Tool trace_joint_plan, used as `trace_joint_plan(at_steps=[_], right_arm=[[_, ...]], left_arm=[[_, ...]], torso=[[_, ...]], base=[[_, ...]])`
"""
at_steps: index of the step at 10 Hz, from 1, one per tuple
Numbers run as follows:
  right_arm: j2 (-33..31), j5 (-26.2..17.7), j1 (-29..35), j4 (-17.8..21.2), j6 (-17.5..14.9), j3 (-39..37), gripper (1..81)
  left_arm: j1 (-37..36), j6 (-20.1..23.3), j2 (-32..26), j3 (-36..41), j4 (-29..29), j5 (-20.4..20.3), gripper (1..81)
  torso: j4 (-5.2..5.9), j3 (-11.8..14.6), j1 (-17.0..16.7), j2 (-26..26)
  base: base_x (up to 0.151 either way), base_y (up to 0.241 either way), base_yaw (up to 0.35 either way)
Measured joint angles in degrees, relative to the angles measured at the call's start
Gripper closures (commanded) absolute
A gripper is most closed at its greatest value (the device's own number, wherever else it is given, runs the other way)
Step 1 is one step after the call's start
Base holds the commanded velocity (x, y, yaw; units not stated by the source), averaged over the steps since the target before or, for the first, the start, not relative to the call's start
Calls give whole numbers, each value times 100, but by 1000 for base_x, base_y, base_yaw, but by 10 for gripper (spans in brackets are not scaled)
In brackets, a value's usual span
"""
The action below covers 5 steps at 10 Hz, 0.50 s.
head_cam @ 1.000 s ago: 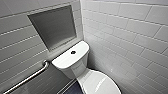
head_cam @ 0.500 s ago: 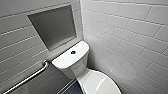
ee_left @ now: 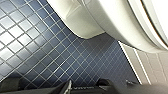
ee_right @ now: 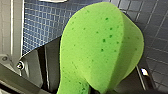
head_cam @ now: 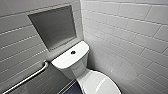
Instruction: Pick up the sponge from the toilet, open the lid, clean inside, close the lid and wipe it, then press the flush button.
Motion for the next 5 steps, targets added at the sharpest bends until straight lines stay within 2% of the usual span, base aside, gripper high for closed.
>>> trace_joint_plan(at_steps=[2, 5], right_arm=[[15, -5, 13, -1, 0, -2, 811], [45, -33, 60, 0, 0, -13, 811]], left_arm=[[0, 0, 66, 48, -2, -5, 10], [-30, 0, 74, 108, -2, -24, 10]], torso=[[0, 0, 203, -365], [0, 2, 260, -450]], base=[[0, 0, 0], [0, 0, 0]])
